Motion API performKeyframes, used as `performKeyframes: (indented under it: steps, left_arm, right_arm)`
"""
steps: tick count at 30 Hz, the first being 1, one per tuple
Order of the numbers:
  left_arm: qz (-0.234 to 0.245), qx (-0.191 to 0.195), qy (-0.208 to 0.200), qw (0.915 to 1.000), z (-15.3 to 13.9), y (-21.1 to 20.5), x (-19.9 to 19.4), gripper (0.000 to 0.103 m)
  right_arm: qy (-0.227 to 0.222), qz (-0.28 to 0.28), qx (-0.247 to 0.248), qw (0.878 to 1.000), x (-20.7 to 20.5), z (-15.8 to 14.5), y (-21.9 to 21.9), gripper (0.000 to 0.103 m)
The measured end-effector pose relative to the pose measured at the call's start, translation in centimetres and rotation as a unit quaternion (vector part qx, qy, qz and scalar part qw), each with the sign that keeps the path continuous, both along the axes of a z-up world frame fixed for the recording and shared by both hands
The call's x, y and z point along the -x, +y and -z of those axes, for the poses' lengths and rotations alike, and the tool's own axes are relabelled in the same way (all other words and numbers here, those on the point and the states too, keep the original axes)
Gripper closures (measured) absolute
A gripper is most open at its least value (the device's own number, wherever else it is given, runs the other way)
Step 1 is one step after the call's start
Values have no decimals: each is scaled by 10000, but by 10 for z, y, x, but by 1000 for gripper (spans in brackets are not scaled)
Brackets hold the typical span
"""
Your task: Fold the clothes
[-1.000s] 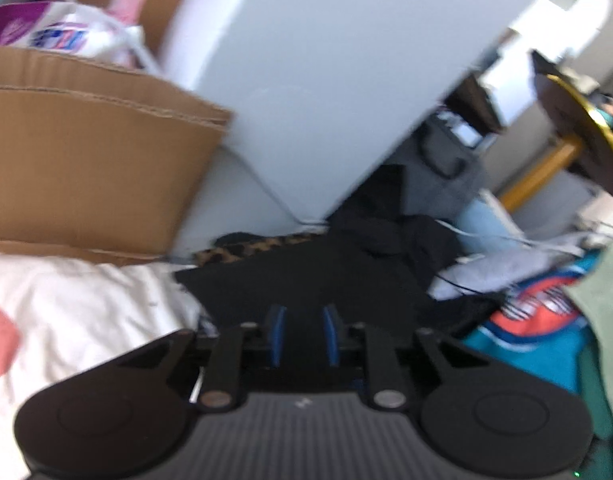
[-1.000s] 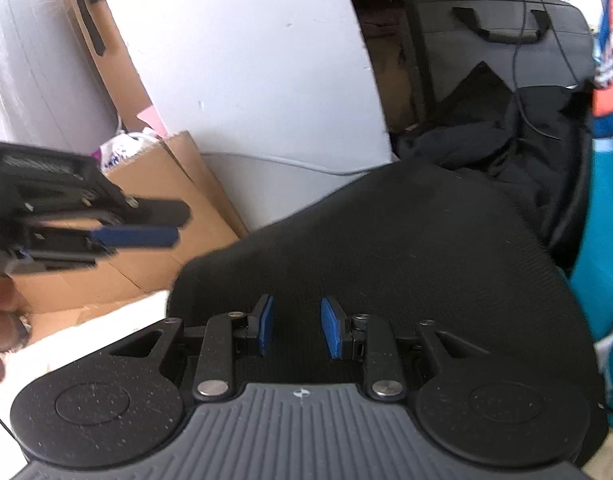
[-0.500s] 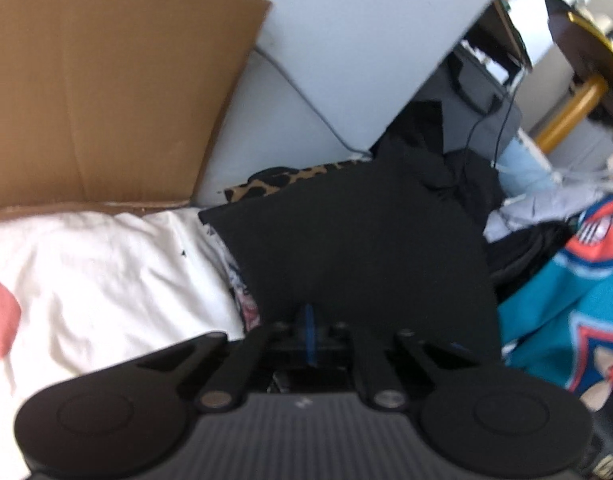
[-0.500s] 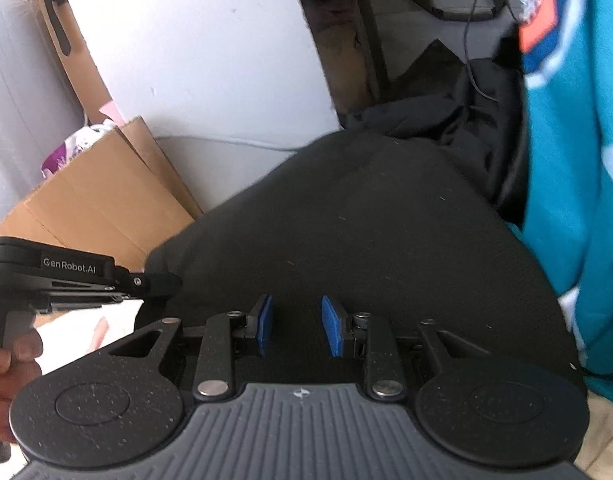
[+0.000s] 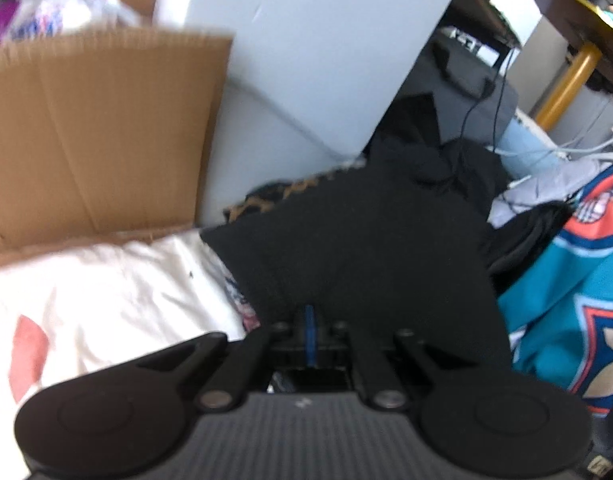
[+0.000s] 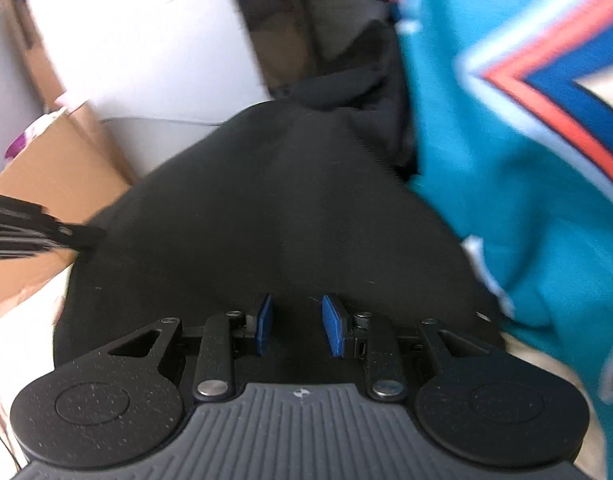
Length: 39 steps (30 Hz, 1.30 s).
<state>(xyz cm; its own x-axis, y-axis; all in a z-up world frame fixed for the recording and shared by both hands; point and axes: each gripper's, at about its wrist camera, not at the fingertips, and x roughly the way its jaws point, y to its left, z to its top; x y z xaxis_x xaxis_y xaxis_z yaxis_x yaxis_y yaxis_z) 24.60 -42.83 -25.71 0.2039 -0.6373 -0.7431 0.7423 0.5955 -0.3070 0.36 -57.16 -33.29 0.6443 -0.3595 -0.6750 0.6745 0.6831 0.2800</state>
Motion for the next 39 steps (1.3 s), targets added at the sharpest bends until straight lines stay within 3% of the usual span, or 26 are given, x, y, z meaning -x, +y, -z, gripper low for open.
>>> performKeyframes:
  steps: [9,13,16,19,22,29,34,35,39]
  left_arm:
    - [84,163,-341,9992,-25,11,40,96]
    - [260,123,-353,9990,-19,6,53,95]
    - [390,13,-420,9984,-10,0,62,92]
    - [332,-342,-377,9982,9,-3,61,92]
    - [201,-350,-243,9989,23,4,56,91]
    - [341,-494,-287,9978,23,3,52,91]
    - [275,-685,-186,9971,9,3,51,94]
    - [258,-728,-162,9969,5,3,51,92]
    - [188,-897,-66,9958,-10,4,52,62]
  right_arm:
    - [36,190,188,9996,39,-3,3,68]
    - [460,186,560,9972,39,-2,8,65]
    - [390,303,460,9977,45,1,7,65]
    - [238,320,426,9983,50,0,6,64]
    - [201,317,363,9986,51,1,4,60]
    - [323,192,132,9992,53,7,14,59]
    - [259,246,-212,9991,53,-12,9,59]
    - [228,254,-255,9991,53,-17,9,59]
    - [271,284,-376,9985,51,-37,8,48]
